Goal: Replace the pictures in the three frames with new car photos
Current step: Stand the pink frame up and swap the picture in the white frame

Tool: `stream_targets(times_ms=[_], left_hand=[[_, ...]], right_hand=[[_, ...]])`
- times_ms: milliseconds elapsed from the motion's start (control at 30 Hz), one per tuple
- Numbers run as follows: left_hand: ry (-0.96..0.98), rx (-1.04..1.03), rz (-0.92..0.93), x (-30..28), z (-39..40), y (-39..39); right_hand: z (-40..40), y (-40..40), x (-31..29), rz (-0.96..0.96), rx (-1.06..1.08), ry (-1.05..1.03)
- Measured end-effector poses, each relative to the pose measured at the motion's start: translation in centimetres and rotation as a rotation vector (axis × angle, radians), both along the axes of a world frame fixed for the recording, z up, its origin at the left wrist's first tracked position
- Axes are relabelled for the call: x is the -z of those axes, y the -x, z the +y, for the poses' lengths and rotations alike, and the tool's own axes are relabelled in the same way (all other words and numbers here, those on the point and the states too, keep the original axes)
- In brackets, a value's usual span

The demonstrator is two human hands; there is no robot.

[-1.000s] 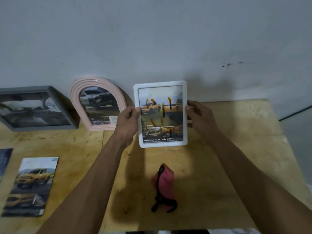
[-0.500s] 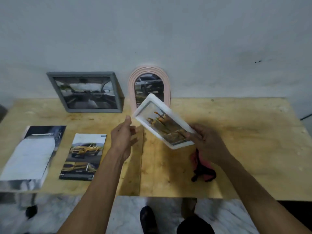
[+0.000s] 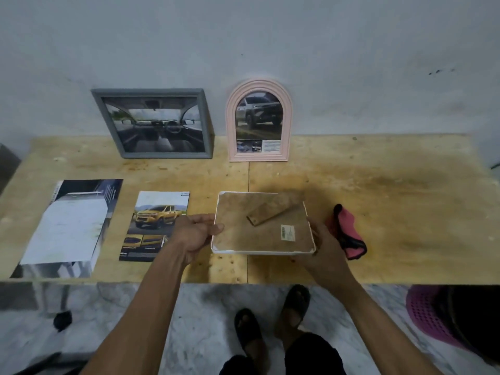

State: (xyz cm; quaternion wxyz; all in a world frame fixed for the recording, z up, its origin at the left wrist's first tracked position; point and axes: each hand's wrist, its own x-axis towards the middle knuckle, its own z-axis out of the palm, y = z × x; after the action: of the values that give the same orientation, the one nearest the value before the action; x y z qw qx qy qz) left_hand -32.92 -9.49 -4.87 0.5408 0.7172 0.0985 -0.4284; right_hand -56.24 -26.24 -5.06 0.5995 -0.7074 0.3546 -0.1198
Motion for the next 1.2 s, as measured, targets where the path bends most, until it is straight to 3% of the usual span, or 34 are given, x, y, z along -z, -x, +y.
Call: stream_targets(times_ms=[167,333,600,767,967,1067,1200], left_hand=[[-0.061,-0.007,-0.051,4.2,0.8,1.3],[-0.146,0.006,-0.097,7.4,0.3,2.3],[-0.284,0.0,-0.185,10.0,0.2,2.0],[-0.393,0.1,-0.375,9.2,0.3,3.6],[-0.411,0.4,-0.706,7.8,-1.2,2.9],[-0.536,0.665,-0.709,8.3,-2.3,1.7],[-0.651,0.823,-0.725,8.6,-3.1,0.8]], right_hand=[[0.8,-0.1,2.6,-0.033,0.158,-0.246],[0.7,-1.0,5.8,0.197,0.213,-0.079],[0.0,-3.2,9.1,0.343,0.149,0.031],[0.4,-3.2,9.9,0.387,0.145,0.057],[1.6,-3.4,9.6,0.505,0.016,0.187],[2.2,-3.3,9.8,0.529,-0.012,0.269],[2.4,-3.5,9.9,0.568,-0.042,0.308]])
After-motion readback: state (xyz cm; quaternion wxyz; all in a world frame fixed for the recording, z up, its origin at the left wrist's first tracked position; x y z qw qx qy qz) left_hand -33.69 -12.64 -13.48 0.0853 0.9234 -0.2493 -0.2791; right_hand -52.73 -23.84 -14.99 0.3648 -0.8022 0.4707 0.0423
